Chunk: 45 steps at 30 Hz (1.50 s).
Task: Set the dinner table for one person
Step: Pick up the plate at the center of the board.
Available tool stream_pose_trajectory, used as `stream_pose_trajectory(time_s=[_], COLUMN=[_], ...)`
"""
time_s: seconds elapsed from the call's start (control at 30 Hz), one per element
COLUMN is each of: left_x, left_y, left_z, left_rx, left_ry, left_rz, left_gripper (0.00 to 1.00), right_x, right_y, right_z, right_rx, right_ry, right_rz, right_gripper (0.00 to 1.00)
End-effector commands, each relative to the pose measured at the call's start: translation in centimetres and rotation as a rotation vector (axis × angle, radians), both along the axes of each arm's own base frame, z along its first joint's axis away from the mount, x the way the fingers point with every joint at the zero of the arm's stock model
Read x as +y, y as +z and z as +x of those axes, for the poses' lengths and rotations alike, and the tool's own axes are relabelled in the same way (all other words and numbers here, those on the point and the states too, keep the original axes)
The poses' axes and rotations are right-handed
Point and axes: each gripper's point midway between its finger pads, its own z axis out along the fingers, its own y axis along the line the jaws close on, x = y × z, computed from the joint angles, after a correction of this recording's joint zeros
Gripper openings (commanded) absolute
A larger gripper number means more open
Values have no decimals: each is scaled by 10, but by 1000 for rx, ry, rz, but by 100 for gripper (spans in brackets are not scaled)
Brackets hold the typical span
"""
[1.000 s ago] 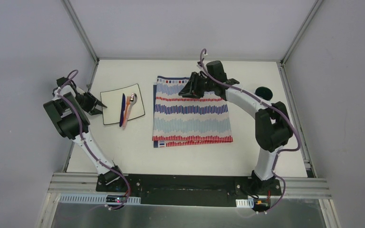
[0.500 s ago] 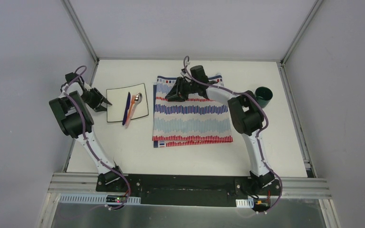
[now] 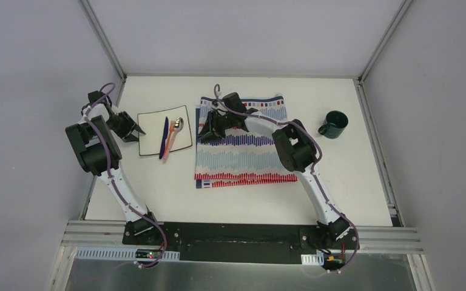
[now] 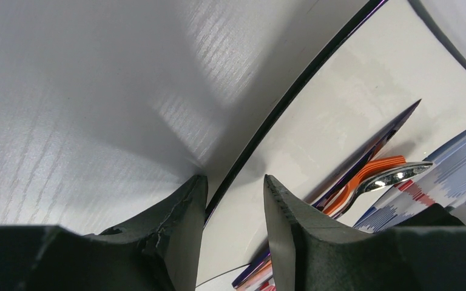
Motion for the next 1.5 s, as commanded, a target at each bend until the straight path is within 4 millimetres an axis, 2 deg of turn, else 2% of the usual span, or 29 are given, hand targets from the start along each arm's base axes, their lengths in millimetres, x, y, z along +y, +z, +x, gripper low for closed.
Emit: stream_pose_trajectory(time_s=[0.0, 0.17, 0.27, 0.43, 0.6, 0.63, 0.67, 0.7, 0.8, 0.9, 1.27, 1.47], left_x=[-4, -6, -8, -13, -12, -11, -12, -12, -15, -14, -18, -29], left_y=[6, 6, 9, 16, 22, 23, 24, 24, 25, 24, 25, 25], left_z=[-6, -6, -6, -4, 0, 0, 0, 0, 1, 0, 3, 6], left_rx=[10, 11, 6, -6, -18, -20, -21, -22, -25, -20, -28, -30], left_ry=[-25, -33, -39, -57, -60, -59, -60, -62, -69, -69, -80, -117], left_rz=[44, 45, 52, 84, 110, 117, 120, 119, 122, 127, 126, 137], left_gripper=[42, 41, 42, 42, 42, 42, 43, 42, 42, 42, 42, 42], right_x=[13, 24, 29, 20, 17, 19, 18, 18, 18, 18, 22, 24], right_y=[-4, -21, -20, 11, 27, 35, 31, 37, 34, 27, -10, -22], right_z=[-14, -29, -31, -2, 18, 24, 30, 35, 50, 57, 55, 53], right_rx=[8, 31, 28, -58, -173, -198, -219, -245, -249, -219, -170, -160], right_ry=[60, 77, 82, 44, 49, 48, 47, 49, 31, 21, 19, 20], right_rz=[17, 25, 60, 94, 43, 38, 18, 15, 5, 16, -3, -6], right_gripper=[36, 37, 36, 36, 37, 37, 37, 37, 37, 37, 37, 37])
